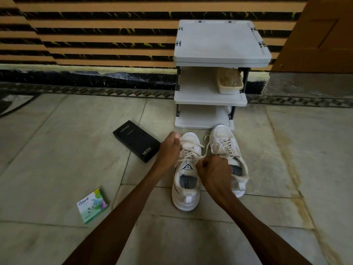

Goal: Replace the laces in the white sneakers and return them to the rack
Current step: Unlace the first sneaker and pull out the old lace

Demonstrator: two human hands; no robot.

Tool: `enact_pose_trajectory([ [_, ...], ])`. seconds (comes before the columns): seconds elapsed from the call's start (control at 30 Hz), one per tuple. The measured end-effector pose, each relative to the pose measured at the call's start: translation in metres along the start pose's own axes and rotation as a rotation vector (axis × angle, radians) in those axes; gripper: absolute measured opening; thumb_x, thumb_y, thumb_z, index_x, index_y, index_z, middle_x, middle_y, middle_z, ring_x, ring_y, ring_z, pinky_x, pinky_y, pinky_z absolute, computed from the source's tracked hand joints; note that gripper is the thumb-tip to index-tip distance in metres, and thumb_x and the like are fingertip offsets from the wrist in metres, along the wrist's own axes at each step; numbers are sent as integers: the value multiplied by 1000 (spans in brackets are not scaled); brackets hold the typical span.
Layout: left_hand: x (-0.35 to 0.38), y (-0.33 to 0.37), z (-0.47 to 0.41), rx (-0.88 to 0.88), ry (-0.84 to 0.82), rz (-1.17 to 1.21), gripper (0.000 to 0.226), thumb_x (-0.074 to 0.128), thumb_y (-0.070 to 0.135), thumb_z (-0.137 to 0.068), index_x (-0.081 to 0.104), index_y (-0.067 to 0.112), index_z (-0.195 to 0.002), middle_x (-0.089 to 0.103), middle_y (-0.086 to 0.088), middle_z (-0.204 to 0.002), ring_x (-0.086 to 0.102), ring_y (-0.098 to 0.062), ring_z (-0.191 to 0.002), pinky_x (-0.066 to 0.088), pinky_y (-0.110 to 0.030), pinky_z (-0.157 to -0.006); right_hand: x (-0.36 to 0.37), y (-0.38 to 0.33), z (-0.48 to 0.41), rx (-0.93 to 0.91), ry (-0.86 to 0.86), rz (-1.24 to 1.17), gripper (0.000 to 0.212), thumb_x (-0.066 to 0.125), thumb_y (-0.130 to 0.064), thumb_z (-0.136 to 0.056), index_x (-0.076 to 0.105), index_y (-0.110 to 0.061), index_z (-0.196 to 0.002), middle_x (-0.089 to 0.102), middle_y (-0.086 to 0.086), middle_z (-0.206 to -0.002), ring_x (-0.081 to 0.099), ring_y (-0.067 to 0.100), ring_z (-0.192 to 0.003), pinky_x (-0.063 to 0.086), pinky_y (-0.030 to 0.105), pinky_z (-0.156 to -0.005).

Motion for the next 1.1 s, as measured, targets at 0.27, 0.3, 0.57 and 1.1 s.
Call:
enact_pose_trajectory([
  [0.27, 5, -8, -3, 252, -57, -468, 16, 50, 27, -99, 56, 23, -84, 58, 5, -83, 56, -9, -75, 40, -22, -62, -9, -7, 3, -78, -16, 25, 44, 58, -25, -88, 42, -20, -48, 40, -7, -43, 37, 3, -39, 22, 19, -42],
  [0.3, 2, -9, -2, 244, -14, -482, 16, 51, 26, -98, 59, 20, -86, 58, 4, -90, 54, -9, -77, 37, -20, -62, -10, -9, 3, -91, -24, 29, 45, 58, -25, -88, 40, -21, -47, 39, -7, -43, 36, 3, -39, 22, 18, -42],
  [0.57, -39, 5, 17, 187, 326, -703, 26, 74, 31, -82, 57, 14, -92, 55, -1, -98, 60, -15, -84, 53, -28, -68, -6, -22, -3, -128, -67, 134, 19, 56, -32, -90, 62, -13, -91, 67, 5, -79, 66, 24, -73, 50, 29, -62],
  [1.1, 2, -21, 32, 112, 71, -570, 23, 59, 24, -93, 66, 15, -73, 59, 4, -66, 49, -4, -58, 30, -10, -50, 1, -15, -14, -171, -189, 33, 6, 65, -14, -80, 69, -11, -79, 69, 5, -71, 57, 15, -57, 34, 19, -47],
])
Point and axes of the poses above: each hand's wrist, its own z-axis away from the middle knuckle, its own x-axis out of the palm, y = z × x, the point moved 9 cm from there along -z, towards the middle knuckle
